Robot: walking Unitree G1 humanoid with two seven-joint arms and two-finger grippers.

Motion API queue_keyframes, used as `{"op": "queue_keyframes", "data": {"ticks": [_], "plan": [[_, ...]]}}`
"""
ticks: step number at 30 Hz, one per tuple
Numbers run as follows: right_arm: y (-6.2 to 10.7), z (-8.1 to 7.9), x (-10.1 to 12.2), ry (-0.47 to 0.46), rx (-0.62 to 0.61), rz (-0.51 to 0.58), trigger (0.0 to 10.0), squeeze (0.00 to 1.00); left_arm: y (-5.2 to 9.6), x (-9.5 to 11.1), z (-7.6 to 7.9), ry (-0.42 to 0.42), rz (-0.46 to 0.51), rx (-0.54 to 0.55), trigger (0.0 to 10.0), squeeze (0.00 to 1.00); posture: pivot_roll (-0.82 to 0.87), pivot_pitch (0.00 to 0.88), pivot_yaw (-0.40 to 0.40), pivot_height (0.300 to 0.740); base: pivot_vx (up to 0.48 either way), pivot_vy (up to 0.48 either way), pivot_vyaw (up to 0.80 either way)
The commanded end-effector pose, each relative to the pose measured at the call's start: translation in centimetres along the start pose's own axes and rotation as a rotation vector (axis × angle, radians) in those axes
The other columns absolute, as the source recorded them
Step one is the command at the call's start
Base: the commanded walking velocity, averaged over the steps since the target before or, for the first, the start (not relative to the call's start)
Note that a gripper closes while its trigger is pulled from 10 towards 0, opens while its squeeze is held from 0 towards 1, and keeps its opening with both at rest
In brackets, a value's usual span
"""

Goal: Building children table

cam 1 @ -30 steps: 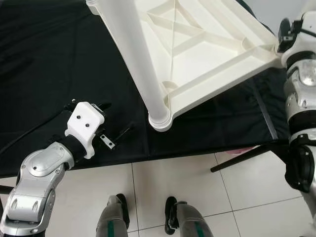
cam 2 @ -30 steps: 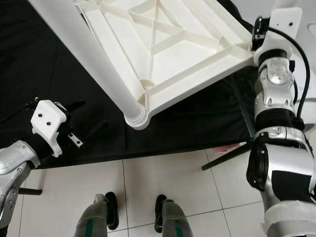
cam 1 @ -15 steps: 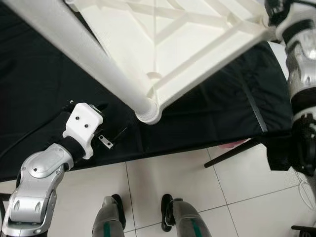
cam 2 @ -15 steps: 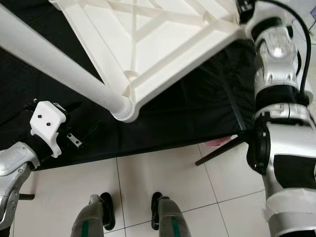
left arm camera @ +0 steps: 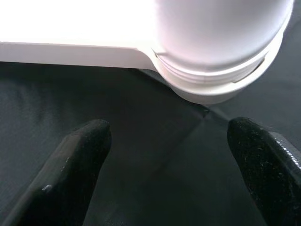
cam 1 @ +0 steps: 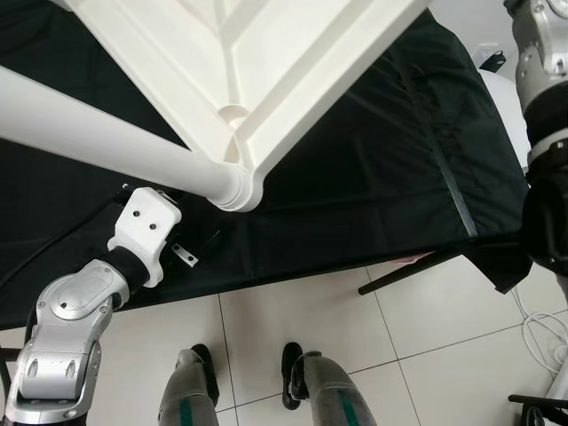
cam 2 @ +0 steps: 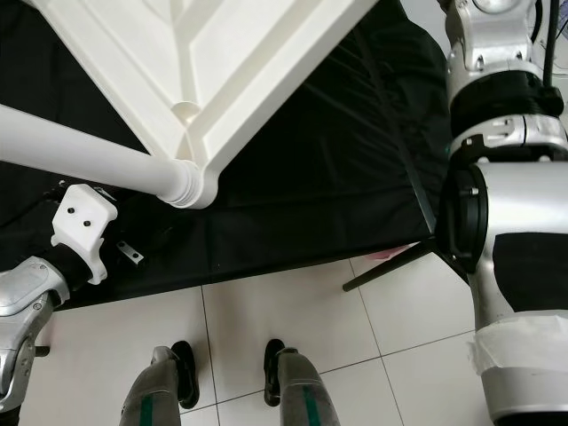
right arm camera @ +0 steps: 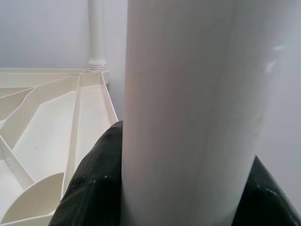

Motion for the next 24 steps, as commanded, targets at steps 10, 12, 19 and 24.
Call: {"op": "queue_keyframes", "data": {"ticks": [10,12,19,24], "plan": [[-1.8,3.7,8.0,0.023,-0.06,0.28,10.0,0.0,0.2,-1.3,-1.8,0.006,-0.034,0.181,10.0,0.0,-0.01,0.245,-0.161,0.74,0.0,0.0,0.0],[-2.0,3.6,9.0,0.012,-0.041,0.321,10.0,0.0,0.2,-1.4,-1.9,0.013,-0.04,0.191,10.0,0.0,-0.01,0.247,-0.164,0.74,0.0,0.0,0.0],[-2.2,1.5,10.8,-0.059,0.094,0.423,10.0,0.0,0.2,-1.8,-2.1,0.028,-0.063,0.214,10.0,0.0,-0.01,0.247,-0.165,0.74,0.0,0.0,0.0],[-2.2,-1.5,12.9,-0.115,0.252,0.534,10.0,0.0,0.0,-1.9,-2.1,0.028,-0.073,0.218,10.0,0.0,-0.01,0.249,-0.161,0.74,0.0,0.0,0.0]]}}
Point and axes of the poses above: a point about 5 cm out from each wrist's last joint towards the gripper, its own y axis pointing back from the gripper into the wrist, its own x axis along the axis of the wrist's last joint, z = x × y, the point moved 6 cm from there along -y, pointing out of the wrist towards the gripper, and after that the axes turned 13 degrees about y, right-handed, at the moved point
